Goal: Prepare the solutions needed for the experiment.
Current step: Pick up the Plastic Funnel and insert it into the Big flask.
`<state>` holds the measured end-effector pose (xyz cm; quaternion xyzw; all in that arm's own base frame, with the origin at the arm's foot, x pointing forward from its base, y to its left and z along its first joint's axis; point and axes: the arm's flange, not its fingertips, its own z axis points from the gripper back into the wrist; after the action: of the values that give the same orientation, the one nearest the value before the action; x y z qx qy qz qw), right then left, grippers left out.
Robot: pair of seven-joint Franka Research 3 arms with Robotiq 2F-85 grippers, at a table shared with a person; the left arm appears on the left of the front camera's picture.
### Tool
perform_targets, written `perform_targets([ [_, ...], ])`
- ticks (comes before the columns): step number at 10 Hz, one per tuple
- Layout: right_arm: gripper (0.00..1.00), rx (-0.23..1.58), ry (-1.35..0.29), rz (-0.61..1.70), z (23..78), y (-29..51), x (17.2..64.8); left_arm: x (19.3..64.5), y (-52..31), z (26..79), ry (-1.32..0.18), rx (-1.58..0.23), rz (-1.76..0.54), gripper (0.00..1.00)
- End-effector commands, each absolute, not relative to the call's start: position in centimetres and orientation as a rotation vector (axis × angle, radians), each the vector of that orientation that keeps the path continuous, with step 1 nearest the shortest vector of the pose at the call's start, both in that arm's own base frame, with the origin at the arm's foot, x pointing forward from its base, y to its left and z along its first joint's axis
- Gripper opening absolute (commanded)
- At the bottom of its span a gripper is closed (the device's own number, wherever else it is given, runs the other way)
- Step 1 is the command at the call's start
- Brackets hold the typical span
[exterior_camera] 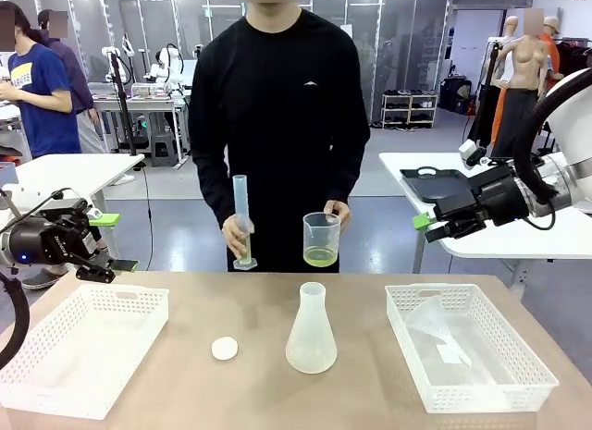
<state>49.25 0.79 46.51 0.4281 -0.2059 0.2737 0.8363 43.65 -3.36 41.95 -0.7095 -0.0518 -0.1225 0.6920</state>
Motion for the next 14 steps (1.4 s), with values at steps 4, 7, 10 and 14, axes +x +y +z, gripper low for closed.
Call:
perform_targets([
  [4,1.00,0.364,-0.241,1.223,47.1,3.9,52.3,43.7,-3.4,42.2,-0.110,-1.587,-0.273,1.00],
  [7,1.00,0.180,-0.145,1.314,45.1,6.2,52.0,43.7,-3.4,42.2,-0.110,-1.587,-0.273,1.00],
  [10,1.00,0.242,-0.115,1.305,46.3,6.3,52.3,43.7,-3.4,42.2,-0.110,-1.587,-0.273,1.00],
  [14,1.00,0.242,-0.115,1.305,46.3,6.3,52.3,43.7,-3.4,42.2,-0.110,-1.587,-0.273,1.00],
])
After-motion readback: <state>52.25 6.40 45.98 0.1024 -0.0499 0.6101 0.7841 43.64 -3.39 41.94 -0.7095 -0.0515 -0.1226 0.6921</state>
